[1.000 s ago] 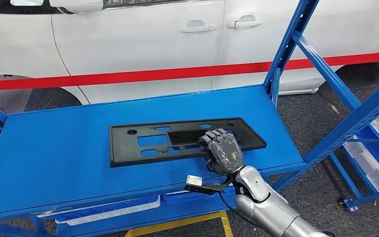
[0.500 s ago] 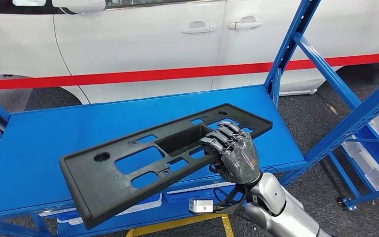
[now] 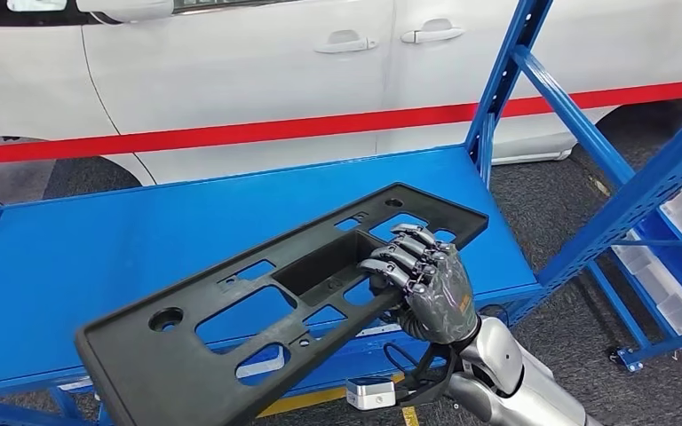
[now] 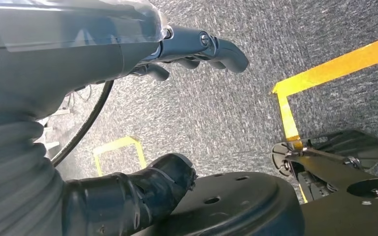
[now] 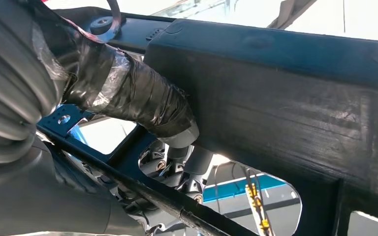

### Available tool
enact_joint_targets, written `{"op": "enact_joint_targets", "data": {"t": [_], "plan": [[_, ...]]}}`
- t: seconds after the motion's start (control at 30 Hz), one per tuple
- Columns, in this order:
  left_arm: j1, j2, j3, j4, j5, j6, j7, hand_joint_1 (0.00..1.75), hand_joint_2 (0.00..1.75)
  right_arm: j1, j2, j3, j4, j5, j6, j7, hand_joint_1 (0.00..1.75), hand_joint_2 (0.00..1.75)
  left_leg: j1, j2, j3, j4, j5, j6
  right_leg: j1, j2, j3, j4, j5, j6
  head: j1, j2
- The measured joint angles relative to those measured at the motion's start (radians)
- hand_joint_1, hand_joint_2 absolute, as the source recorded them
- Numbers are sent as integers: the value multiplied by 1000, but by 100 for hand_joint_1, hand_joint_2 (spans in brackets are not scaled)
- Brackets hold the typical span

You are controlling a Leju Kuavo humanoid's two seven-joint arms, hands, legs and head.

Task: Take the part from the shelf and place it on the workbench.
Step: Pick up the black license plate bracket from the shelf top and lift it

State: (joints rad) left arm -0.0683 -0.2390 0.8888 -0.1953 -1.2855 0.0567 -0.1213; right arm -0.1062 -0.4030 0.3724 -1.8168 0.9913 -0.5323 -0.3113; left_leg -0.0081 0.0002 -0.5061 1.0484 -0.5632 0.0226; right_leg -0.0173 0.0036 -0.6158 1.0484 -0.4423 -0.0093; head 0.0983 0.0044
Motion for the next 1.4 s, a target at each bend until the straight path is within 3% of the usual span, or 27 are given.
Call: {"op": "enact_joint_targets", "data": {"t": [0.1, 0.13, 0.17, 0.2, 0.3, 0.33, 0.43, 0.47, 0.5, 0.53, 0.6, 0.63, 0.67, 0.7, 0.77, 0.83, 0.87, 0.9, 0.97, 1.0, 1.07, 1.13, 1.17, 1.23, 1.3, 1.37, 1.4], "plan": [[-1, 0, 0, 0, 1, 0, 1, 0, 175, 0, -1, 6, -7, -1, 0, 0, 175, 175, 7, -1, -60, 153, -103, -17, 1, -6, -15, -3, 13, -14, 0, 0], [-1, 0, 0, 0, 1, 0, 2, 0, 175, 0, -1, 8, -7, -1, 0, 0, 175, 175, 10, -1, -78, 202, -123, -21, 2, -7, -23, -1, 17, -15, 0, 0], [-1, 0, 0, 0, 1, 1, 2, 0, 175, 0, -1, 9, -7, -2, 0, 0, 175, 175, 11, -1, -82, 222, -124, -23, 2, -7, -32, 1, 23, -14, 0, 0], [-1, 0, 0, 0, 1, 1, 2, 0, 175, 0, -1, 11, -7, -3, 1, 0, 175, 175, 13, -1, -68, 204, -105, -24, 2, -7, -40, 4, 28, -13, 0, 0], [-2, 0, 0, 0, 1, 3, 2, 0, 175, 0, -2, 14, -8, -10, 1, 0, 175, 175, 12, -2, 34, 22, -23, -16, 3, -7, -60, 8, 47, -2, 0, 0], [-3, 0, 0, 0, 1, 3, 2, 0, 175, -1, -2, 15, -8, -13, 1, 0, 175, 175, 10, -2, 52, -18, -9, -11, 3, -7, -62, 7, 55, 4, 0, 0], [-4, 1, 0, 0, 1, 3, 2, 0, 175, -1, -4, 19, -8, -21, 2, 0, 175, 175, 4, -4, 43, -38, 16, 6, 2, -7, -64, -5, 82, 23, 0, 0], [-4, 0, 0, 0, 1, 3, 3, 0, 175, -1, -5, 20, -8, -23, 2, -1, 175, 175, 6, -2, 37, -42, 26, 14, 1, -6, -67, -5, 80, 28, 0, 0], [-5, 0, 0, 0, 0, 2, 4, 0, 175, 0, -7, 21, -8, -24, 2, -2, 175, 175, 8, 1, 29, -46, 39, 22, 1, -5, -74, 5, 59, 32, 0, 0], [-5, 0, 0, 0, -1, 3, 5, 0, 175, 0, -8, 22, -8, -25, 2, -3, 175, 175, 10, 4, 18, -49, 52, 30, 0, -4, -85, 36, 19, 36, 1, 0], [-6, 0, 0, 0, -1, 4, 8, 0, 175, 0, -10, 24, -8, -29, 4, -4, 175, 175, 9, 9, -8, -48, 73, 39, -2, -4, -114, 148, -85, 41, 1, 0], [-6, 0, 0, 0, -2, 6, 10, 0, 175, 0, -10, 24, -7, -33, 4, -4, 175, 175, 7, 10, -23, -46, 84, 40, -2, -4, -125, 210, -118, 44, 1, 0], [-6, 0, 0, 0, -2, 7, 12, 0, 175, 0, -10, 24, -7, -38, 5, -5, 175, 175, 6, 11, -39, -43, 95, 40, -3, -4, -124, 252, -124, 46, 0, 0], [-6, 0, 0, 0, -2, 8, 13, 0, 175, 0, -10, 25, -7, -42, 6, -6, 175, 175, 5, 11, -57, -38, 105, 39, -3, -4, -109, 264, -109, 47, 0, 0], [-6, -1, 0, 0, -2, 11, 17, 0, 175, -1, -10, 25, -7, -52, 7, -9, 175, 175, 5, 11, -89, -27, 121, 34, -4, -4, -25, 187, -62, 43, 0, 0], [-7, -4, 0, 0, -2, 13, 21, 0, 175, -4, -11, 25, -7, -59, 8, -11, 175, 175, 3, 10, -108, -16, 133, 25, 1, -3, 77, 51, -66, 34, 0, 0], [-7, -5, 0, 0, -3, 14, 22, 0, 175, -6, -11, 25, -7, -61, 8, -11, 175, 175, 2, 10, -113, -14, 139, 20, 4, -3, 106, 5, -77, 29, 0, 0], [-6, -7, 0, 0, -3, 14, 23, 0, 175, -7, -12, 25, -7, -61, 8, -12, 175, 175, 3, 10, -115, -14, 146, 14, 9, -3, 115, -18, -85, 23, 0, 0], [-5, -8, 0, 0, -3, 15, 23, 0, 175, -9, -13, 25, -7, -61, 9, -12, 175, 175, 4, 8, -122, -15, 154, 0, 8, -6, 104, -28, -69, 9, 0, 0], [-5, -8, 0, 0, -3, 15, 24, 0, 175, -10, -13, 25, -7, -61, 9, -12, 175, 175, 5, 7, -129, -5, 138, -7, 5, -8, 94, -32, -57, 1, 0, 0], [-6, -7, 0, 0, -3, 15, 24, 0, 175, -11, -13, 25, -7, -61, 9, -13, 175, 175, 9, 4, -155, 64, 54, -17, 2, -13, 69, -36, -33, -13, -1, 0], [-6, -7, 0, 0, -3, 16, 24, 0, 175, -11, -13, 26, -7, -61, 9, -13, 175, 175, 12, 4, -180, 177, -34, -25, 2, -15, 38, -35, -10, -18, -2, 0], [-6, -7, 0, 0, -3, 16, 25, 0, 175, -11, -13, 26, -7, -62, 9, -13, 175, 175, 14, 4, -181, 222, -46, -29, 2, -15, 22, -33, 2, -17, -1, 0], [-6, -7, 0, 0, -4, 16, 25, 0, 175, -11, -13, 26, -6, -68, 11, -13, 175, 175, 18, 4, -143, 233, -5, -34, 0, -16, -15, -26, 26, -11, -2, 0], [-7, -6, 0, 0, -5, 16, 25, 0, 175, -12, -13, 26, -6, -77, 13, -13, 175, 175, 21, 4, -49, 128, 36, -35, -1, -16, -46, -14, 46, -1, -2, 0], [-8, -6, 0, 0, -5, 17, 26, 0, 175, -14, -13, 26, -5, -84, 16, -13, 175, 175, 18, 1, 36, 3, 18, -28, -1, -17, -63, -5, 62, 12, -1, 0], [-8, -6, 0, 0, -6, 17, 26, 0, 175, -16, -13, 26, -4, -87, 17, -13, 175, 175, 15, -1, 54, -31, 5, -21, 0, -18, -66, -5, 71, 18, -1, 0]]}}
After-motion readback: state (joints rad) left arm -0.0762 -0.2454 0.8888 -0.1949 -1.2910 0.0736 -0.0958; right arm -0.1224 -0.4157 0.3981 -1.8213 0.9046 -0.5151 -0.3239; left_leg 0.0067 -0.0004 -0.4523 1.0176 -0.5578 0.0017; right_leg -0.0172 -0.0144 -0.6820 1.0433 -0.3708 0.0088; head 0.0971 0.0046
